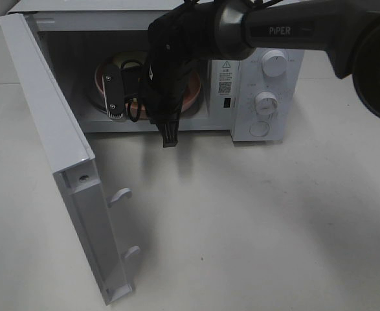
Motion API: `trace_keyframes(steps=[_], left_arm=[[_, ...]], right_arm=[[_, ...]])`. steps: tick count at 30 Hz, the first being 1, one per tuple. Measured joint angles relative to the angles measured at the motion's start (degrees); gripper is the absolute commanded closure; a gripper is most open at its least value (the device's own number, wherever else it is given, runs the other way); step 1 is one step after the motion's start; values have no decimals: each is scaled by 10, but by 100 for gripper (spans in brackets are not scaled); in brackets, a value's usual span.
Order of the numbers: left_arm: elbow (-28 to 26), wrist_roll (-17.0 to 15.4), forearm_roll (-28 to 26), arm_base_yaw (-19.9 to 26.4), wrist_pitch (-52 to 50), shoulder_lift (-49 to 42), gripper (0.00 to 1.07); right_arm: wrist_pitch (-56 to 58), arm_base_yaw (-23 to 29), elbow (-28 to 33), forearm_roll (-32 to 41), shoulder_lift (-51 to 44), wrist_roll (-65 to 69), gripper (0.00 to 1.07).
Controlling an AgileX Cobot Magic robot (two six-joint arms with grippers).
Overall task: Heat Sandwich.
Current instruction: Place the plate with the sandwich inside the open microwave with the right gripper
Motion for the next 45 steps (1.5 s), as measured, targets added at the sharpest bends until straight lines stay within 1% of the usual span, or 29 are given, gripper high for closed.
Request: trace_keyframes(steps=[4, 10, 24, 28, 29, 31, 32, 33, 34, 35, 36, 37, 38, 39, 40, 41, 44, 45], left_arm=[[0, 0, 0, 0, 0, 0, 9], [0, 0, 0, 0, 0, 0, 9], [0, 0, 0, 0, 0, 0, 9], [0, 0, 0, 0, 0, 0, 9], [0, 0, 0, 0, 0, 0, 9], [0, 0, 0, 0, 0, 0, 9], [0, 0, 0, 0, 0, 0, 9], [0, 0, 0, 0, 0, 0, 9], [0, 0, 0, 0, 0, 0, 9], [0, 0, 0, 0, 0, 0, 9], [0, 0, 0, 0, 0, 0, 9], [0, 0, 0, 0, 0, 0, 9], [0, 0, 0, 0, 0, 0, 9], [0, 0, 0, 0, 0, 0, 9], [0, 0, 0, 0, 0, 0, 9], [0, 0, 0, 0, 0, 0, 9], [0, 0, 0, 0, 0, 0, 9], [0, 0, 0, 0, 0, 0, 9]], right_arm=[[1, -8, -32, 1, 19, 10, 107], [1, -12, -53, -1, 33, 10, 107], [-1, -12, -55, -1, 39, -64, 105], [0, -12, -55, -1, 39, -68, 101], [0, -12, -55, 0, 39, -68, 99], [-2, -12, -56, 0, 39, -68, 91], [-2, -12, -56, 0, 39, -68, 91], [-2, -12, -57, 0, 39, -68, 88], [-2, -12, -58, 1, 39, -66, 84], [-1, -12, -58, 2, 39, -58, 72], [0, -12, -58, 2, 39, -48, 66], [0, -12, -58, 2, 39, -48, 66], [0, -12, -58, 1, 39, -40, 61], [0, -12, -58, -1, 39, -16, 56], [0, -12, -58, -2, 39, -5, 47], [0, -12, -58, -2, 39, -5, 47], [0, -12, -58, -3, 39, 28, 36], [0, -12, -58, -3, 39, 32, 34]])
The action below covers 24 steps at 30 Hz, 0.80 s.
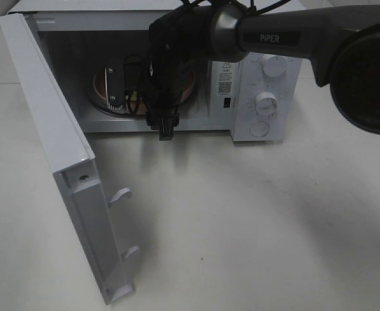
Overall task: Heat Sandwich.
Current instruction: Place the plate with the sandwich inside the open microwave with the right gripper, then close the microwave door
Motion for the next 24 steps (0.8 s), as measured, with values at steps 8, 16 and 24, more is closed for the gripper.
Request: trace_keyframes(steps=[8, 16, 24], left_arm=[[0, 0, 0, 0, 0, 0, 9], [0, 0, 0, 0, 0, 0, 9], [0, 0, 0, 0, 0, 0, 9]], right_arm=[[0, 0, 0, 0, 0, 11, 34], [-5, 0, 11, 0, -4, 35, 34], [-18, 0, 53, -3, -30, 36, 34]])
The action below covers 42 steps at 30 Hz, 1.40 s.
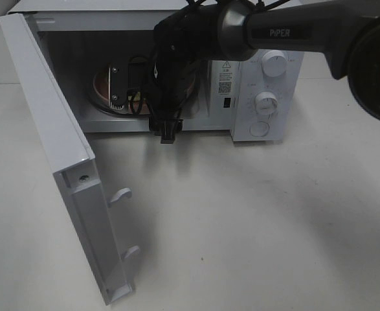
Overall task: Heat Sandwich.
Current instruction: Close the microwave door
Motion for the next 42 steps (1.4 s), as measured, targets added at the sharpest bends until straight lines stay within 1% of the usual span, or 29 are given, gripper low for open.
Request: trace_keyframes(steps=[1, 3, 4, 5, 7, 8, 9, 11, 12, 16, 21, 25, 33, 35, 38, 40, 42], left_arm=[[0, 0, 0, 0, 0, 0, 9], [0, 0, 0, 0, 0, 0, 9], [0, 0, 0, 0, 0, 0, 9], [0, 0, 0, 0, 0, 0, 9], [0, 0, 0, 0, 0, 0, 9], [0, 0, 0, 0, 0, 0, 9], [0, 0, 0, 0, 0, 0, 9], [0, 0, 0, 0, 0, 0, 9], [0, 0, 0, 0, 0, 0, 9], [0, 0, 0, 0, 0, 0, 9], [0, 0, 0, 0, 0, 0, 9], [0, 0, 0, 0, 0, 0, 9], [0, 0, 0, 0, 0, 0, 9], [0, 0, 0, 0, 0, 0, 9], [0, 0, 0, 0, 0, 0, 9], [0, 0, 0, 0, 0, 0, 9], [0, 0, 0, 0, 0, 0, 9]], right_arm=[[-11, 0, 21, -1, -13, 0, 34], [-28, 0, 45, -1, -28, 0, 34], [-28, 0, 45, -1, -28, 0, 34], [-41, 0, 67, -2, -41, 0, 34], [-53, 0, 87, -4, -54, 0, 34], [-53, 0, 87, -4, -54, 0, 34], [-61, 0, 108, -6, -68, 0, 34], [-64, 0, 128, -8, -80, 0, 34], [-64, 0, 128, -8, -80, 0, 34], [-74, 0, 181, -10, -114, 3, 34], [-78, 0, 205, -11, -133, 4, 34], [-82, 0, 250, -12, -171, 4, 34], [-93, 0, 297, -12, -209, 22, 34], [-95, 0, 320, -12, -225, 30, 34], [-98, 0, 334, -12, -235, 32, 34], [-107, 0, 361, -12, -251, 33, 34], [-111, 0, 372, -12, -257, 33, 34]])
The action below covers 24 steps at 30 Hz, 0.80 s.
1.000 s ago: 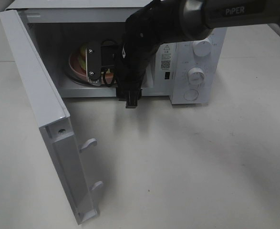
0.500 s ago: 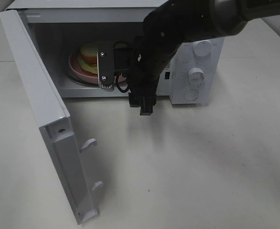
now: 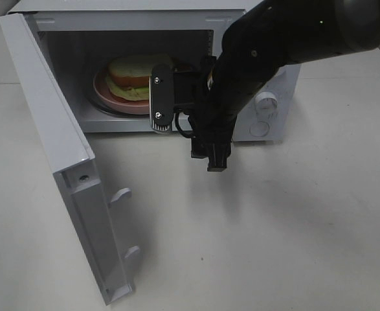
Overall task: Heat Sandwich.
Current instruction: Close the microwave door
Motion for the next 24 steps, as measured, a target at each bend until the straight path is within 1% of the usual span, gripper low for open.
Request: trace_keyframes(steps=[2, 3, 6, 8, 10, 12, 16, 24], left_arm=[[0, 0, 0, 0, 0, 0, 9], [0, 0, 0, 0, 0, 0, 9], [0, 0, 0, 0, 0, 0, 9], [0, 0, 0, 0, 0, 0, 9], [0, 0, 0, 0, 0, 0, 9], [0, 0, 0, 0, 0, 0, 9], [0, 0, 0, 0, 0, 0, 9], [0, 0, 0, 0, 0, 0, 9]], right_arm=[[-12, 0, 28, 0, -19, 0, 34], [-12, 0, 28, 0, -19, 0, 34], [-17, 0, 60, 1, -42, 0, 34], [-18, 0, 68, 1, -47, 1, 34], [-26, 0, 93, 1, -68, 5, 34], [-29, 0, 100, 2, -75, 13, 34], [-42, 0, 131, 2, -107, 62, 34], [-41, 0, 171, 2, -146, 147, 35]])
